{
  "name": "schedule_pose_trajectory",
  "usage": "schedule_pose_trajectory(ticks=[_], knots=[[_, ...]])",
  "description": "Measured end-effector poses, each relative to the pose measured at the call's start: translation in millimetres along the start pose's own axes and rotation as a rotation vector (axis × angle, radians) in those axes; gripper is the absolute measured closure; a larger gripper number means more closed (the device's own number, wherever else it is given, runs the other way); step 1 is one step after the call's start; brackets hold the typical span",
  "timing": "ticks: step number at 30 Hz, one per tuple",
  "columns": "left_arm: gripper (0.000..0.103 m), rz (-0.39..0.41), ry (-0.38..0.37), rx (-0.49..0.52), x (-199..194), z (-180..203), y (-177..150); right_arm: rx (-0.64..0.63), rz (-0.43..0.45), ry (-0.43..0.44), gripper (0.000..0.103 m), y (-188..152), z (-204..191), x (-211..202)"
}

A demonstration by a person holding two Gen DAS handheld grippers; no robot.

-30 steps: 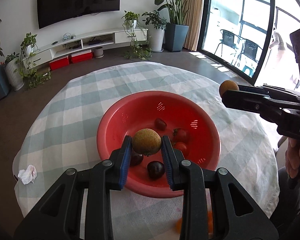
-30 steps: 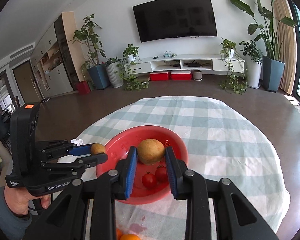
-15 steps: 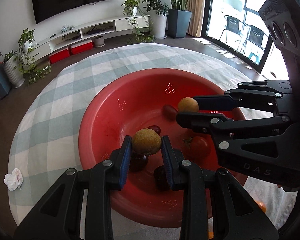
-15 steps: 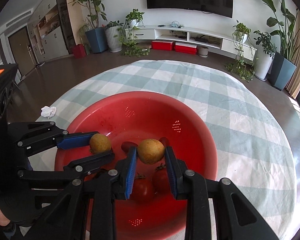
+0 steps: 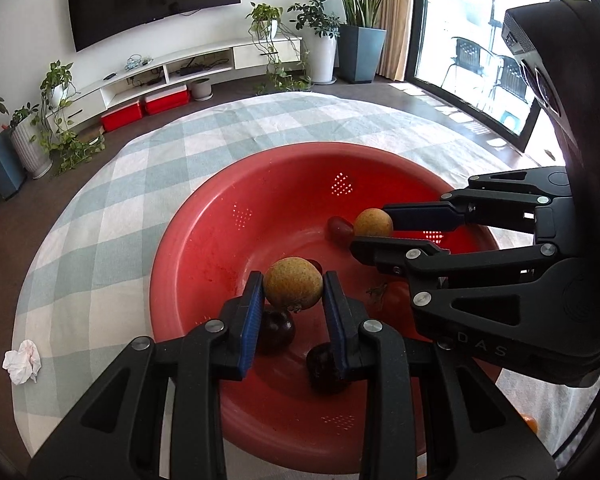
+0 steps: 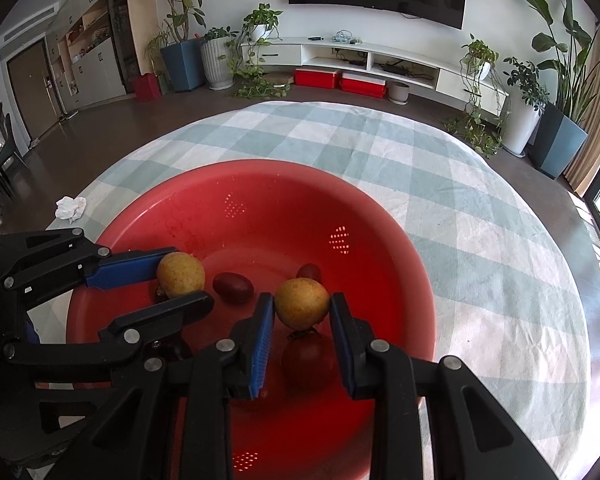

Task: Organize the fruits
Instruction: 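Carry both kiwis over the red bowl and open both tools to release them, then withdraw both tools from the red bowl toward the remaining oranges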

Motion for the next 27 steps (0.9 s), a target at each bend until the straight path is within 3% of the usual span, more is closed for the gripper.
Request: schedule_pose_trajectory(ticks=[7,10,15,27], knots=[[0.075,0.007,0.008,-0.004,-3,0,0,-0.008,0.0,-0.012,0.069,1,0,-1],[0.072,0.014,0.015,-0.011,-6,-2,1,-0.009,0.006,-0.026,0.063,1,2,-5],[0.048,0.037,0.023,-0.027,-16,-5,3,0.001,0.016,-0.036,0.061,-1,5,-15],[0.012,0.132,0.027,-0.024,-89,-2,-6,0.015,0.156,-0.041,0.041,-24,-5,-97]])
Point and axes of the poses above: each gripper's, at about its wrist camera, not at the fingertips, and x roughly the way its jaws point, z to its right, y to its top, the point moved 10 cm from there along x, roughly the way its jaws point, and after that the axes turned 7 degrees about -x, right-handed, at the moved point
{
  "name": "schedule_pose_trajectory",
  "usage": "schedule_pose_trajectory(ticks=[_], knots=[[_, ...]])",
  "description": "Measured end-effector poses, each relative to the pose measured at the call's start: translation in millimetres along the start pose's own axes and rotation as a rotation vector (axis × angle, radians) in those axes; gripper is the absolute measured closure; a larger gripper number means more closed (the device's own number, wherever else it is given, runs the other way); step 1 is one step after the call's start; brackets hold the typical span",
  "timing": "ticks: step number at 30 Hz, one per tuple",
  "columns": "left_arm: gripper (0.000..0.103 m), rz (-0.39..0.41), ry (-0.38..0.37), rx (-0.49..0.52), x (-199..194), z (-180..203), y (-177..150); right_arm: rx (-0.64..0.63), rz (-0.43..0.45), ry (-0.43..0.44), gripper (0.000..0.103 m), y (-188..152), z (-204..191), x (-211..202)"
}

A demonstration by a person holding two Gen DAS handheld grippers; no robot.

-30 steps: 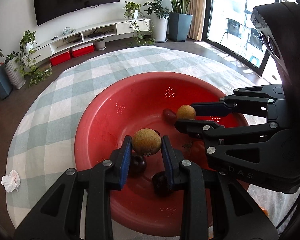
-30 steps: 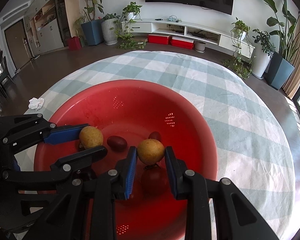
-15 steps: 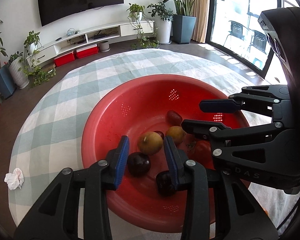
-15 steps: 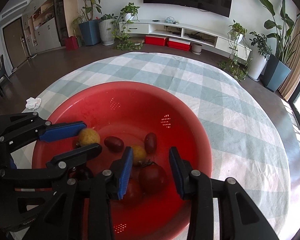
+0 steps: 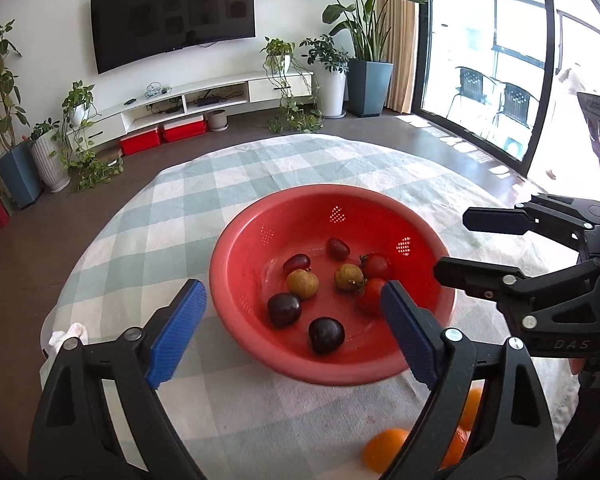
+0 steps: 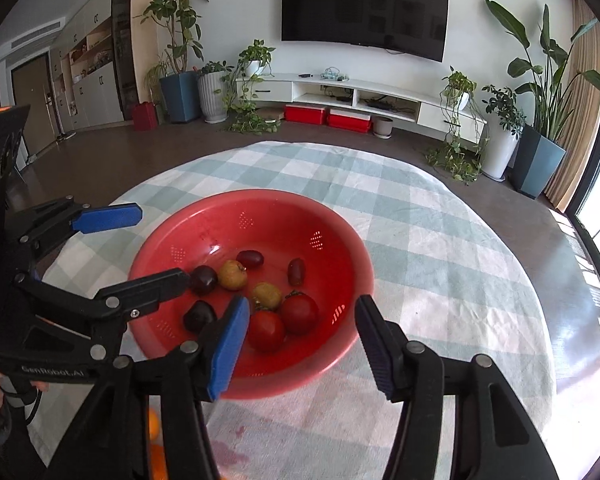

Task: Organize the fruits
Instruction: 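Withdraw both tools from the red bowl toward the remaining oranges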

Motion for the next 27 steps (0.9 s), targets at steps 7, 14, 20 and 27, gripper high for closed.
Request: schedule_pose_trajectory(ticks=[7,14,20,27], knots=[[0.004,-0.008,-0.025,0.014,-55,24,-50,0.048,0.052,0.04,0.034,-33,-18,-48],[0.001,-0.07,-0.067,0.044,-83,63,-120,0.125,0.036,0.072,0.033,-81,-26,-69],[0.0,-0.14,-0.071,0.05,-76,87,-155,0.183,0.014,0.1,0.033,-111,-32,-73],[0.001,-0.164,-0.056,0.046,-60,92,-163,0.188,0.011,0.12,0.033,-124,-44,-76]])
Point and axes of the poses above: each gripper's, at about its wrist camera, not at the fingertips, and x roughly the way its jaws point, z to its right, y to its top, the point moved 10 cm from there along x, roughly the way its jaws point, and after that the axes turned 7 degrees about -x, right-handed, at the moved point
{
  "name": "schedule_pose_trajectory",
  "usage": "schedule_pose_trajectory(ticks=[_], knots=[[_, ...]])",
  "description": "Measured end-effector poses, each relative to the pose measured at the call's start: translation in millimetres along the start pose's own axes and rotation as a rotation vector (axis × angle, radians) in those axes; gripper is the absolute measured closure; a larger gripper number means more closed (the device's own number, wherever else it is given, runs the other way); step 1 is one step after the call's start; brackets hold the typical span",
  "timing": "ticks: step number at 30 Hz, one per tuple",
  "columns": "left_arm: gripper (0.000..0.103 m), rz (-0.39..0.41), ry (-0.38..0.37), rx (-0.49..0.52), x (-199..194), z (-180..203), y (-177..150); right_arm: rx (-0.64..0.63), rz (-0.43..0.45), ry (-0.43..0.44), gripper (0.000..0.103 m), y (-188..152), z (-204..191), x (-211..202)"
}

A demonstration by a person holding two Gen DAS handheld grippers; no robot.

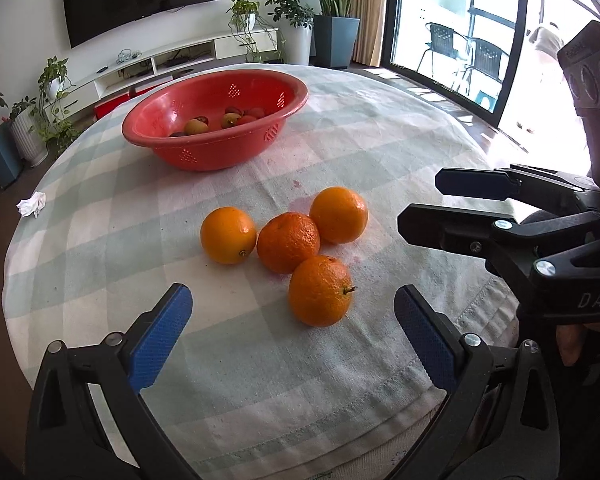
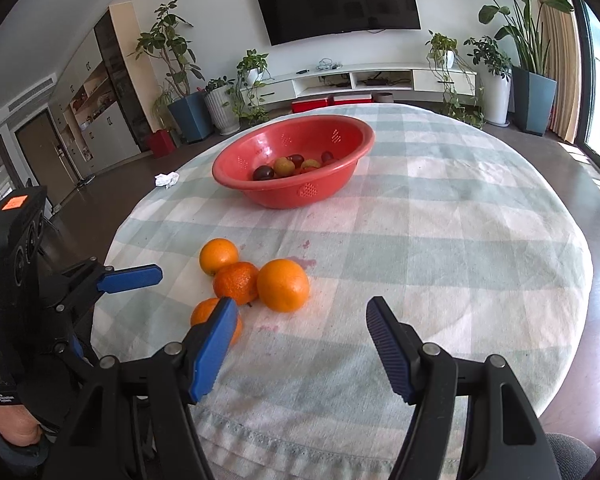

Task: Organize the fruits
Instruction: 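Withdraw both tools from the red bowl toward the remaining oranges, then grasp an orange with the left tool while the right tool grasps another orange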

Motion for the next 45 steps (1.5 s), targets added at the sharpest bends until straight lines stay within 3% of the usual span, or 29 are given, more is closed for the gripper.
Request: schedule_pose_trajectory(ticks=[5,12,27,45], knots=[[0.004,-0.004,0.01,-0.012,7,-6,5,0.013,0.005,0.0,0.033,-3,2,-1],[0.035,-0.027,0.001,0.006,15,-4,3,0.017,0.009,0.001,0.033,-2,4,-1],[0.069,-0.019,-0.066,0.025,15,8,2,0.014,0.001,0.0,0.033,-4,4,0],[0.07,-0.027,-0.121,0.005,5,5,-6,0.005,-0.016,-0.008,0.033,-6,2,3]])
Point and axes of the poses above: each gripper's, at about its wrist camera, not at the fingertips, and x roughly the way its jaws point, z to its right, y to its top, the point moved 10 cm from there along x, roughly the way its jaws point, and after that the axes turned 7 degrees about -x, right-handed, at the moved point
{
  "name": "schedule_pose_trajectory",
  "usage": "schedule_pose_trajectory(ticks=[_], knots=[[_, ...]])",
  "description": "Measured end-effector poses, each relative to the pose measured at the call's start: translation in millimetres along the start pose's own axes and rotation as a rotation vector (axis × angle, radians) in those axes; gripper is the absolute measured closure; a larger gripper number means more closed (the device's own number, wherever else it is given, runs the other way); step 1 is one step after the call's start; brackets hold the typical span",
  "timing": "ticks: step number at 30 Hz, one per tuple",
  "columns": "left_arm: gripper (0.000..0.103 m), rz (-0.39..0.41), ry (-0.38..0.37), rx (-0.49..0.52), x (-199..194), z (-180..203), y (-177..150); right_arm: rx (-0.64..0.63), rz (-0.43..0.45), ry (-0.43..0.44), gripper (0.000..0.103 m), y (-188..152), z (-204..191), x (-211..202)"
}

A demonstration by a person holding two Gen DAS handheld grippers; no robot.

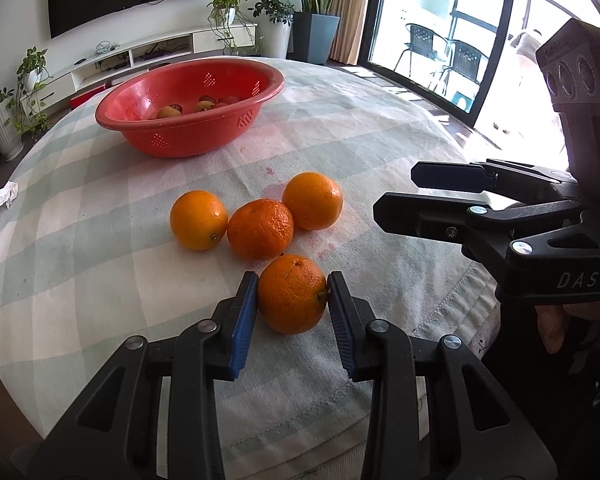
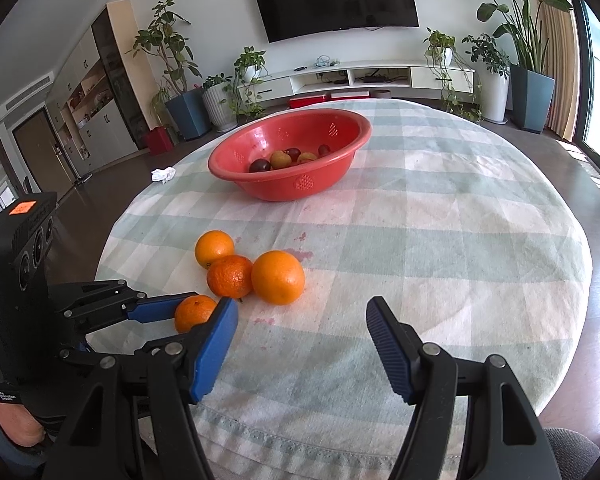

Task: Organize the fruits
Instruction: 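Grasp an orange with the left tool while the right tool grasps another orange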

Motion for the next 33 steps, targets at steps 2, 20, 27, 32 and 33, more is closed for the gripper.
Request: schedule_pose_trajectory(ticks=[2,20,27,32,33], knots=[[0.07,0.002,-0.005,0.0,-3,0,-1,-0.003,-0.005,0.003,0.033,0,0,0],[0.07,0.041,0.011,-0.096,-43,-37,-13,-0.354,-0.201,0.134,0.041,9,-21,53],[0.07,0.032,0.004,-0.107,-40,-38,-16,-0.485,-0.243,0.153,0.048,7,-33,64],[0.07,0.025,0.001,-0.109,-36,-38,-17,-0.492,-0.257,0.163,0.056,4,-33,65],[0.07,0.023,-0.001,-0.109,-36,-38,-18,-0.491,-0.265,0.164,0.058,1,-32,67]])
Point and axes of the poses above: each gripper's, at about its wrist camera, not at the fingertips, and x roughly the way its jaws point, z to its right, y to its top, the point moved 10 cm from there along x, roughly the way its jaws point, and after that the axes turned 7 degrees about -x, right-handed, at the moved point
